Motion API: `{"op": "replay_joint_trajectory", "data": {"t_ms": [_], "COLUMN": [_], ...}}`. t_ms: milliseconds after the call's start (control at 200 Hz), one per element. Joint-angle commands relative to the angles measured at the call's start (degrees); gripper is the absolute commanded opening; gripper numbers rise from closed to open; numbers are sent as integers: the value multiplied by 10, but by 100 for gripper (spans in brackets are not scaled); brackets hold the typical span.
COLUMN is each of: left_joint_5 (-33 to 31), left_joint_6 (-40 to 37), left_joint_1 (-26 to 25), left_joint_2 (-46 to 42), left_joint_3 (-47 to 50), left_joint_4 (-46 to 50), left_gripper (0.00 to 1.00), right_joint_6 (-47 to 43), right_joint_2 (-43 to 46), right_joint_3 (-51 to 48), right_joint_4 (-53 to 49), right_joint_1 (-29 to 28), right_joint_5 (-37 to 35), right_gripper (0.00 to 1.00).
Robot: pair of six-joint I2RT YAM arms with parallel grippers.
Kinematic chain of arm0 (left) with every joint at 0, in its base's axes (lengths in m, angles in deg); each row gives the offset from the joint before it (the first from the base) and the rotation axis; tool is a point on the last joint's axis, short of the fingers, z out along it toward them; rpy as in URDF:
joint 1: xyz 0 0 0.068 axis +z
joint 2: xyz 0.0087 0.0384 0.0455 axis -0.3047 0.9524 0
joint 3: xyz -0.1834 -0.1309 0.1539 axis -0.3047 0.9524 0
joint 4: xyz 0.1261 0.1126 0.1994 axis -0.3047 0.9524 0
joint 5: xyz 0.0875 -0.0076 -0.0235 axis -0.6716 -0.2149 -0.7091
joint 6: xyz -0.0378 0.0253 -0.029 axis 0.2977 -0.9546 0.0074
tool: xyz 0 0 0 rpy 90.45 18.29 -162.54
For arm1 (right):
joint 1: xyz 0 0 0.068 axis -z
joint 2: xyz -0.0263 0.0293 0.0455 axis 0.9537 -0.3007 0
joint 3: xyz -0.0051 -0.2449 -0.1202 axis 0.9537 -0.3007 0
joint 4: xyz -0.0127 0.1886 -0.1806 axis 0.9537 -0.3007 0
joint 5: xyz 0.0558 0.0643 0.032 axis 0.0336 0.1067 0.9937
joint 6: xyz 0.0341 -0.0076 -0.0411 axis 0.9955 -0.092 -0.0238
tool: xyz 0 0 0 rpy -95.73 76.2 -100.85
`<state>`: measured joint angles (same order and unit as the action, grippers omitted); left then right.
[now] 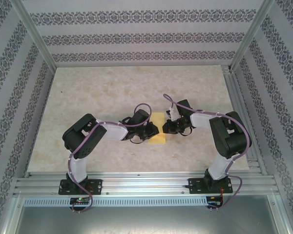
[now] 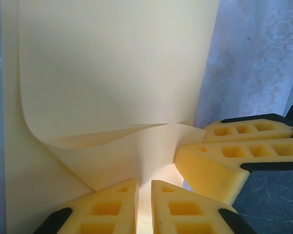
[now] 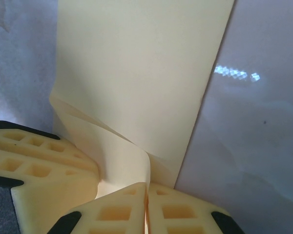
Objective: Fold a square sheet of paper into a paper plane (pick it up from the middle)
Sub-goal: Fold the triangle a second time at the center of the table.
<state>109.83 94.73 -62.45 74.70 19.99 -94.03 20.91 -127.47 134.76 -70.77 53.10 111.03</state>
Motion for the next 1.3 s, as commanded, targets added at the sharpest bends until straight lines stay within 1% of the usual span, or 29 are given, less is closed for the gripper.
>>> {"op": "replay_joint_trajectory", "data": {"t_ms": [0, 170, 285, 425, 489, 819, 984, 1249, 1299], "left_joint_5": [-4, 1, 0, -1, -1, -6, -14, -16, -16], "left_joint_6": [-20, -20, -5, 2, 8, 22, 19, -5, -10], "left_joint_1": [-11, -12, -17, -21, -23, -33, -38, -43, -45], "left_joint_2": [-15, -31, -36, -33, -27, 18, 23, -16, -23], "left_joint_3": [-19, -36, -26, -22, -22, -19, -23, -47, -53], "left_joint_4": [32, 41, 24, 17, 18, 21, 38, 57, 59], "left_gripper": [19, 19, 16, 7, 0, 0, 0, 0, 1], "right_joint_6": [-9, -9, -9, -9, -9, -9, -9, -10, -10], "right_joint_2": [-17, -16, -18, -19, -20, -22, -23, -23, -23], "right_joint_3": [-1, -2, -1, 0, 0, 0, 2, 1, 2], "right_joint_4": [7, 7, 7, 8, 8, 6, 5, 5, 5], "right_joint_1": [-6, -7, -6, -6, -6, -7, -7, -8, -8], "right_joint_5": [-10, -11, -12, -11, -11, -14, -14, -13, -13], "right_gripper": [9, 9, 9, 9, 9, 9, 9, 10, 10]}}
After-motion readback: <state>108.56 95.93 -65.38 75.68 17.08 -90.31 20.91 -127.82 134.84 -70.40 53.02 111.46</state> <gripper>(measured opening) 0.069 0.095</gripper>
